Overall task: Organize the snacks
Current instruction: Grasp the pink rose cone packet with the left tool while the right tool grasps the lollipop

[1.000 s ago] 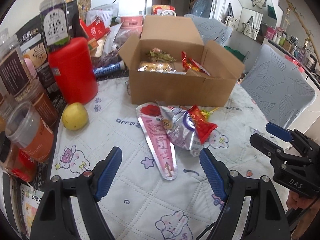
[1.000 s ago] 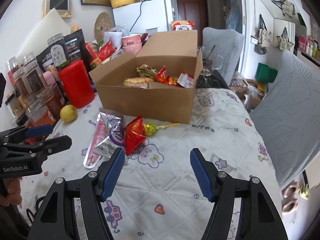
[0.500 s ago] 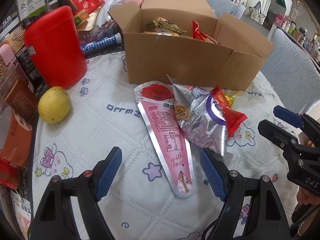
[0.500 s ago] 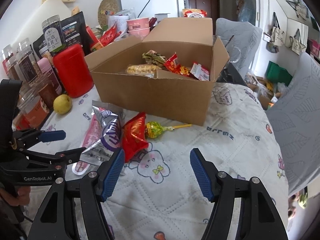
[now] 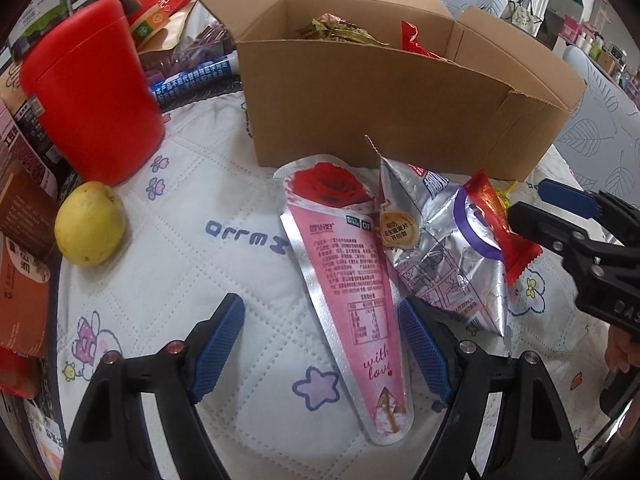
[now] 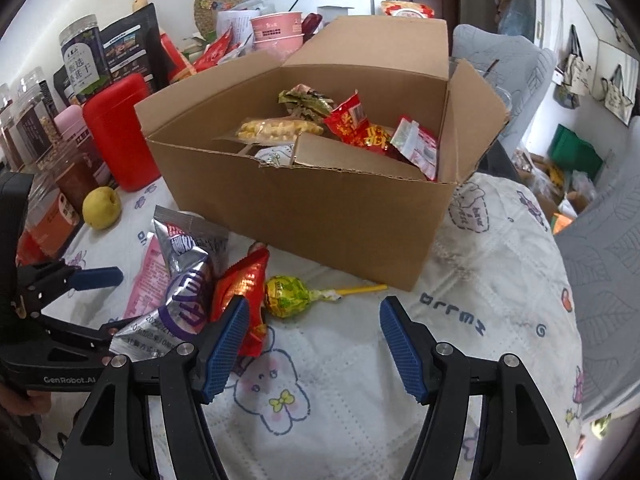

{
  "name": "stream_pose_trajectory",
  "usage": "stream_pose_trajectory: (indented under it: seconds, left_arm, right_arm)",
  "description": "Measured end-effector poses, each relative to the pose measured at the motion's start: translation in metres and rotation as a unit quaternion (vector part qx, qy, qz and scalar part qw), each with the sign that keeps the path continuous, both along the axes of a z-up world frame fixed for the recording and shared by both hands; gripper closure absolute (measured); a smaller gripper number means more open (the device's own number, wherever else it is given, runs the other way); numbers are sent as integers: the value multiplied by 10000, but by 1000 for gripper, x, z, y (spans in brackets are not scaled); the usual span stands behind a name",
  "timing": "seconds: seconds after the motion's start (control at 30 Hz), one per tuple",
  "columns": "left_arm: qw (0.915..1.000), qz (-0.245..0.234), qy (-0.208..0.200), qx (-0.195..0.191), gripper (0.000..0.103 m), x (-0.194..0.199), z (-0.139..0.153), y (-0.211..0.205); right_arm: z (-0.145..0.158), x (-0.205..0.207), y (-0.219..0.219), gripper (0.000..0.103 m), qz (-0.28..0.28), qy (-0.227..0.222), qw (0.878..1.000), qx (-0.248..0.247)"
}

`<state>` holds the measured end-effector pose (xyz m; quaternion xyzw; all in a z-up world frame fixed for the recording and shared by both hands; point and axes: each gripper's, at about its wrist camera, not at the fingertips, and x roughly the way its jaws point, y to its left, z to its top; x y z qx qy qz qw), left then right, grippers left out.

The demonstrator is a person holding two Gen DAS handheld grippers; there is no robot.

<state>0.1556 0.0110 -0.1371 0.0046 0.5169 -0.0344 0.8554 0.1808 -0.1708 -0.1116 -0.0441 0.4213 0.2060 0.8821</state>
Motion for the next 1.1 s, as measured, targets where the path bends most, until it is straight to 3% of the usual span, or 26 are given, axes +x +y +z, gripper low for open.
stream_pose_trajectory:
  seconds: [0.27, 0.37, 0.4, 0.5, 0.7, 1.1]
  left_arm:
    - [9999, -23, -115, 94, 24, 9, -2, -3]
    - [9998, -50, -176, 57, 37, 7, 0, -4]
    - [9998, -55, -172, 44, 42, 6, 0, -5]
    - [9998, -80, -181, 6, 55, 4, 3, -7]
    - [9995, -31, -183, -244, 68, -3, 7, -4]
    - [9986, -42, -70, -531, 71, -30, 15, 2]
  right_arm:
    - [-7, 17, 7, 36, 19, 43, 9999, -109]
    - [-13, 22, 8, 38, -140, 159, 9995, -221]
    - [-16, 24, 7, 46, -176, 228, 9994, -199]
    - [-22, 23, 10, 55, -146, 270, 9991, -281]
    - [-20, 16, 9, 61, -174, 227, 9994, -188]
    - [-9, -21, -6, 61, -287, 80, 9996, 35]
